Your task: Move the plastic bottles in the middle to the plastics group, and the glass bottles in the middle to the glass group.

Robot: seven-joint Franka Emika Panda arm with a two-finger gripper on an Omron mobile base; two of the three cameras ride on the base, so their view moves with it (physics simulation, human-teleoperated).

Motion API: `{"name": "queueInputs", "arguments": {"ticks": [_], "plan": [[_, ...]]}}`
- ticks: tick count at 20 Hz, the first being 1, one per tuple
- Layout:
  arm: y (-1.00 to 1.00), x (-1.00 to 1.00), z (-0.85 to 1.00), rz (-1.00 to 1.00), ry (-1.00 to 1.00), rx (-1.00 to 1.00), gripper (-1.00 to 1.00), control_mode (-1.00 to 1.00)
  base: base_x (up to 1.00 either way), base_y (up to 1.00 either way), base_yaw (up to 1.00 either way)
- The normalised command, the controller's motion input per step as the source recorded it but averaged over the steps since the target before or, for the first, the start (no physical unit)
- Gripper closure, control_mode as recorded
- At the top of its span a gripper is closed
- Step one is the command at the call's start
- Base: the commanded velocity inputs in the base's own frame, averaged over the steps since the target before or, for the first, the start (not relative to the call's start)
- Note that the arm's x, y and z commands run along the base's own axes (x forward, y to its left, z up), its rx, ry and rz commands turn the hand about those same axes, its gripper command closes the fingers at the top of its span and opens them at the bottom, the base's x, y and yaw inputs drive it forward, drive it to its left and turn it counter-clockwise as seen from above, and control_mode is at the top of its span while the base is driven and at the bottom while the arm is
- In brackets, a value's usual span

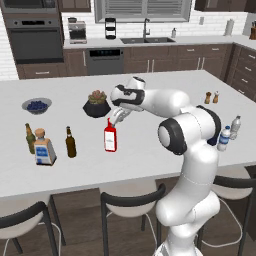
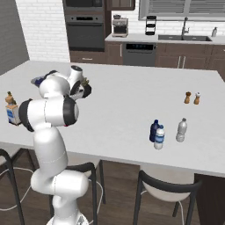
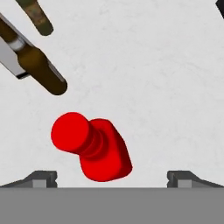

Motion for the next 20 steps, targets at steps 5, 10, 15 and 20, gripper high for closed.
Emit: {"name": "queueInputs", "arguments": {"ticks": [5, 10, 15, 20], "plan": [[0.03, -0.07, -0.04, 0.12, 0.0, -0.02, -1.0, -1.0, 0.0, 0.0, 0.0], [0.07, -0.01, 0.0, 0.11, 0.0, -0.02, -1.0, -1.0, 0.0, 0.0, 0.0], [0.14, 0.0, -0.2, 0.11, 0.0, -0.03, -1.0, -1.0, 0.0, 0.0, 0.0], [0.03, 0.0, -0.28, 0.06, -0.04, -0.04, -1.0, -1.0, 0.0, 0.0, 0.0]]}}
